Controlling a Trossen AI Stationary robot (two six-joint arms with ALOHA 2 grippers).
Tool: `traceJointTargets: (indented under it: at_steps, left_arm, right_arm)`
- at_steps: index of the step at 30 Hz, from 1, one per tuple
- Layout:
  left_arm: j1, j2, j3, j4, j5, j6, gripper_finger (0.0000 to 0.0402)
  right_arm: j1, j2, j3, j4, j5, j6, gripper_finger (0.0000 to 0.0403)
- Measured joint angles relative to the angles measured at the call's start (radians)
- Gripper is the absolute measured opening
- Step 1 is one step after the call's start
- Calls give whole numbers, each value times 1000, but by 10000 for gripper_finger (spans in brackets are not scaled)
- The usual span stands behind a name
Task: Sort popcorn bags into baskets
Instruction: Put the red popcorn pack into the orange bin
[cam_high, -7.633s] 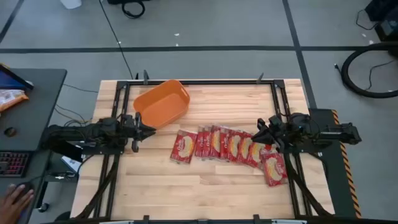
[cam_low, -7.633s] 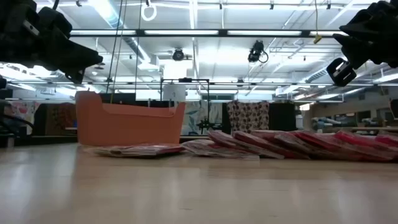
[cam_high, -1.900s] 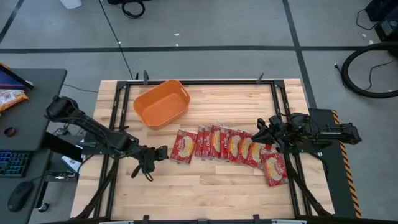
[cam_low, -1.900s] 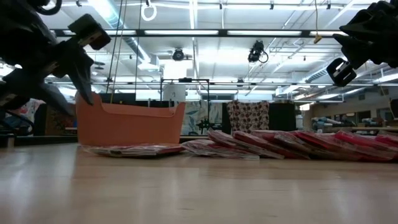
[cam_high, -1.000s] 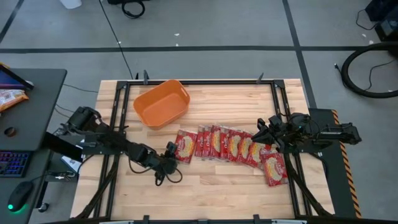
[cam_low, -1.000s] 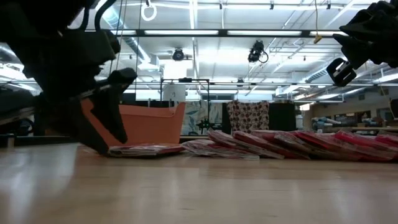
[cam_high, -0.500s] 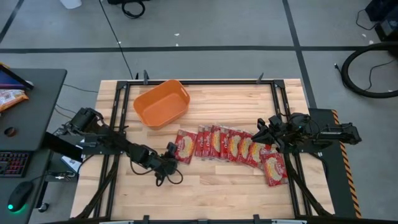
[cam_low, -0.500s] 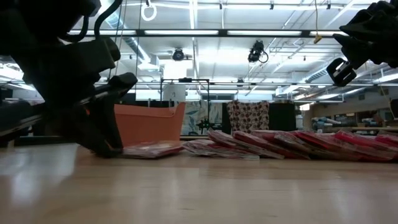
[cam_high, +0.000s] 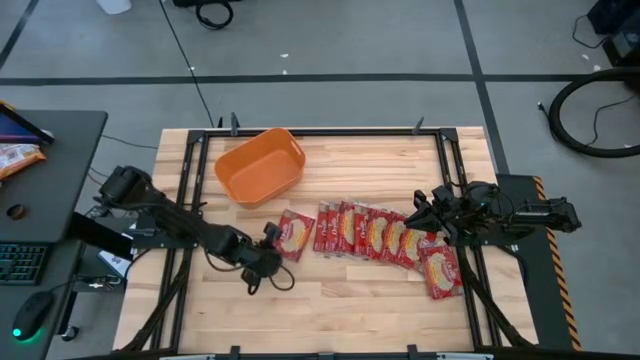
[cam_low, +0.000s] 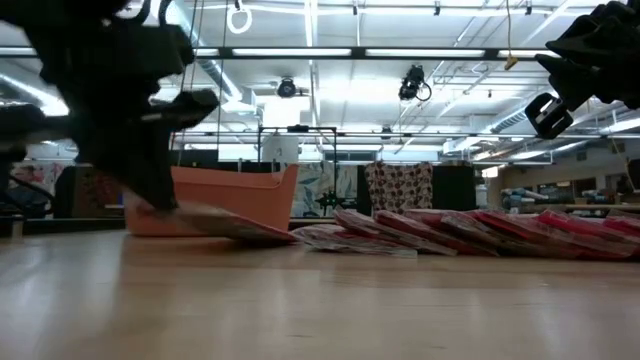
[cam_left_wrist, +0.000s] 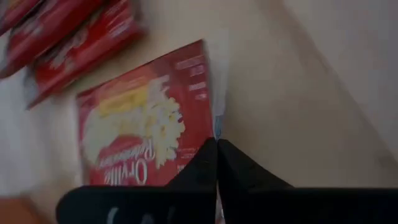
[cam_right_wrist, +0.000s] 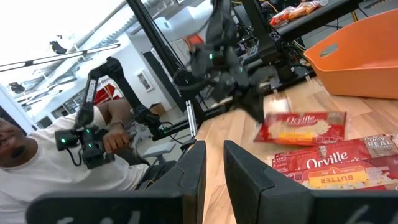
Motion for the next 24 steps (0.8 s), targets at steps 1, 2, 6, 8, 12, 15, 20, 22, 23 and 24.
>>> traceJointTargets:
  at_steps: [1, 2, 6, 8, 12, 15, 20, 22, 23, 24]
  left_arm:
    - [10, -14, 17, -36, 7, 0, 3]
    - [20, -25, 32, -56, 13, 0, 3]
    - [61, -92, 74, -138, 17, 22, 2]
    - [82, -124, 88, -164, 16, 49, 2]
    - [127, -211, 111, -175, 2, 108, 1]
    - [167, -277, 121, -197, 1, 164, 1]
    - [256, -381, 127, -184, 0, 238, 1]
    - [300, -414, 127, -186, 6, 265, 1]
    - [322, -430, 127, -183, 10, 281, 1]
    - [345, -445, 127, -184, 17, 298, 1]
  right_arm:
    - [0, 0, 0, 1, 0, 0, 61]
    - [0, 0, 0, 1, 0, 0, 61]
    - [0, 0, 0, 1, 0, 0, 61]
    - [0, 0, 0, 1, 0, 0, 61]
    - [0, 0, 0, 1, 0, 0, 61]
    - [0, 0, 0, 1, 0, 0, 61]
    - [0, 0, 0, 3, 0, 0, 61]
    - [0, 0, 0, 3, 0, 0, 61]
    - [0, 0, 0, 2, 0, 0, 61]
    - [0, 0, 0, 6, 0, 0, 61]
